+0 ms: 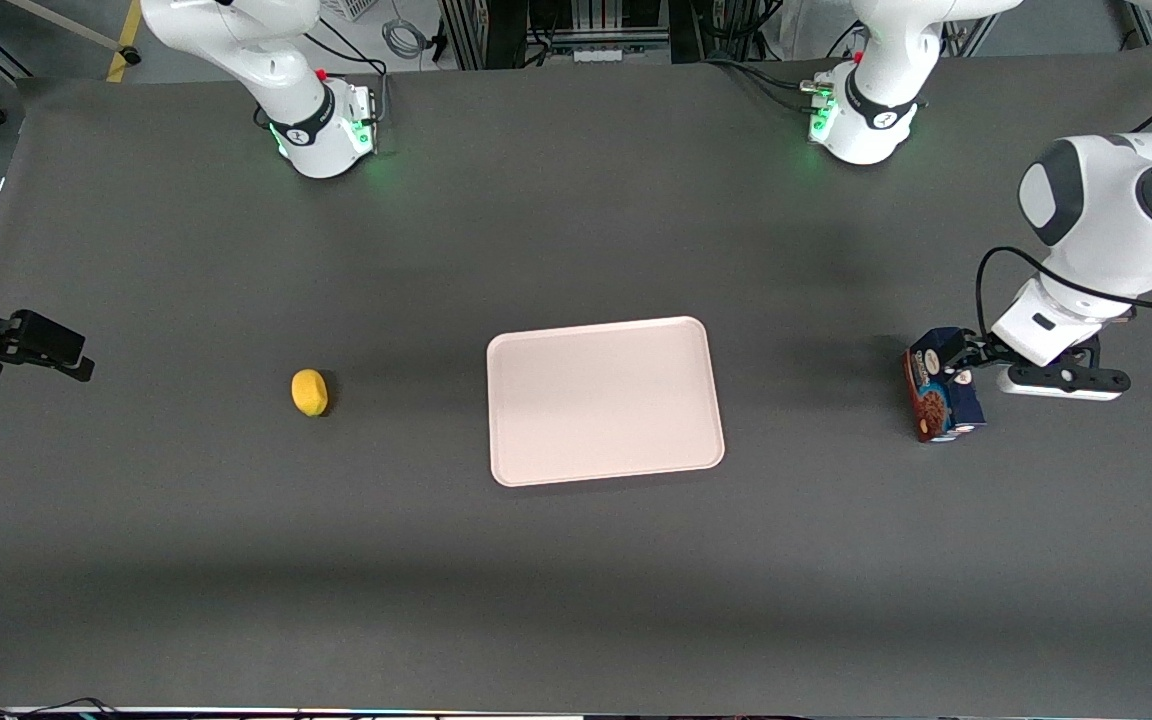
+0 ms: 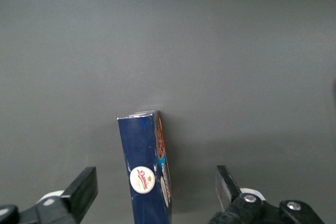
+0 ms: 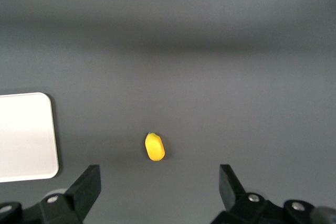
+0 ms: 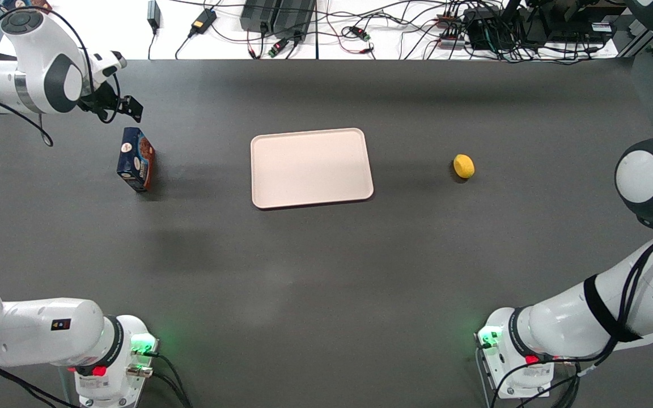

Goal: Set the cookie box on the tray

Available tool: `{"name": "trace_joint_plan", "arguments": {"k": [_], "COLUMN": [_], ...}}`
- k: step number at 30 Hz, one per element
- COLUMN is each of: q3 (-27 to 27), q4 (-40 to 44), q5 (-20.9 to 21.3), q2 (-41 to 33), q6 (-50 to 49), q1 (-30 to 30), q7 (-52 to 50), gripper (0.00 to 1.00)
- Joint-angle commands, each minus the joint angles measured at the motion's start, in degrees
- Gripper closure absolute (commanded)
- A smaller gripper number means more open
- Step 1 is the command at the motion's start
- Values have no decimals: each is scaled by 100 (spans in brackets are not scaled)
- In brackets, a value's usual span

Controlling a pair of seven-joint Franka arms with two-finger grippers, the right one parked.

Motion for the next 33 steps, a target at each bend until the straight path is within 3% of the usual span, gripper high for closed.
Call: {"name": "trace_joint_plan", "arguments": {"k": [1,33], "q3": [47,170], "q4": [-156,-437], "q5": [43,43], "q2": [101,963], "q6": [403,1686], "q1": [3,12], "q7": [140,596], "gripper": [0,0]}}
